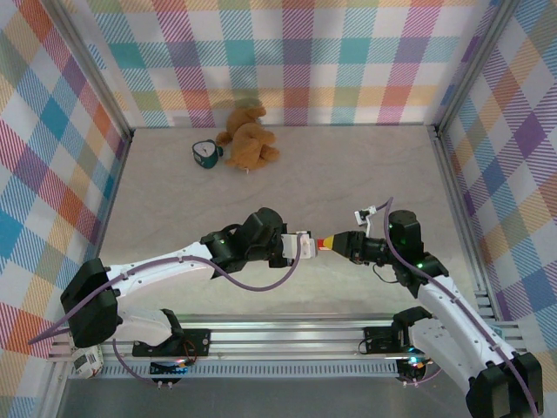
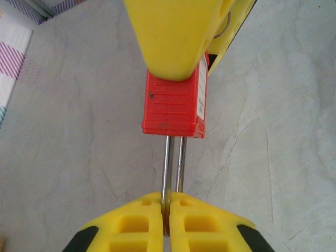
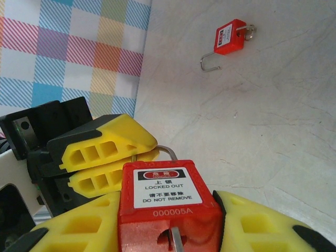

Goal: Unlock with the key

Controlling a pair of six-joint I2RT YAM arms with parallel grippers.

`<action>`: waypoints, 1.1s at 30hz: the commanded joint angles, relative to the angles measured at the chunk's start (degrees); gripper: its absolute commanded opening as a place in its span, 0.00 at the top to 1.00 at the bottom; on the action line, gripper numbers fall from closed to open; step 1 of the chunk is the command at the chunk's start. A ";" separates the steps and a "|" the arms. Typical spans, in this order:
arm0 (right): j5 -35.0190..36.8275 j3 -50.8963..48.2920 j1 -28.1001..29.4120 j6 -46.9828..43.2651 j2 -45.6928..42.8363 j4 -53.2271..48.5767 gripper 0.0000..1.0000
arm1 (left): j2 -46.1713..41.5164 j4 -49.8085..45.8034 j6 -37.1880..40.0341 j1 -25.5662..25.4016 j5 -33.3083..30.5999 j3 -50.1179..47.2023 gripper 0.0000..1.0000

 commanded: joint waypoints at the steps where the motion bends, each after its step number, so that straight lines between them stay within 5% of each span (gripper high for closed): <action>1: 0.78 0.99 -0.04 -1.22 -1.60 0.06 0.76 | -0.39 -1.01 0.36 0.22 1.10 0.93 0.96; 21: 1.72 1.47 -0.05 -0.16 -4.36 -1.05 0.76 | -5.97 -3.72 1.22 3.03 -1.50 -2.24 0.96; 22: 2.02 1.59 -0.05 -0.36 -4.36 -1.59 0.76 | -6.11 -4.33 1.55 3.03 -2.03 -2.16 0.94; 25: 2.43 2.56 -0.05 -1.20 -4.76 -3.46 0.76 | -7.15 -6.41 1.51 2.97 -2.54 -1.15 0.63; 28: 2.05 2.74 -0.05 -1.46 -4.35 -3.49 0.76 | -7.80 -8.48 1.00 2.54 -1.99 1.02 0.43; 33: 1.64 2.39 0.03 -1.20 -3.03 -1.82 0.76 | -4.50 -11.24 2.03 -1.85 -1.57 6.92 0.35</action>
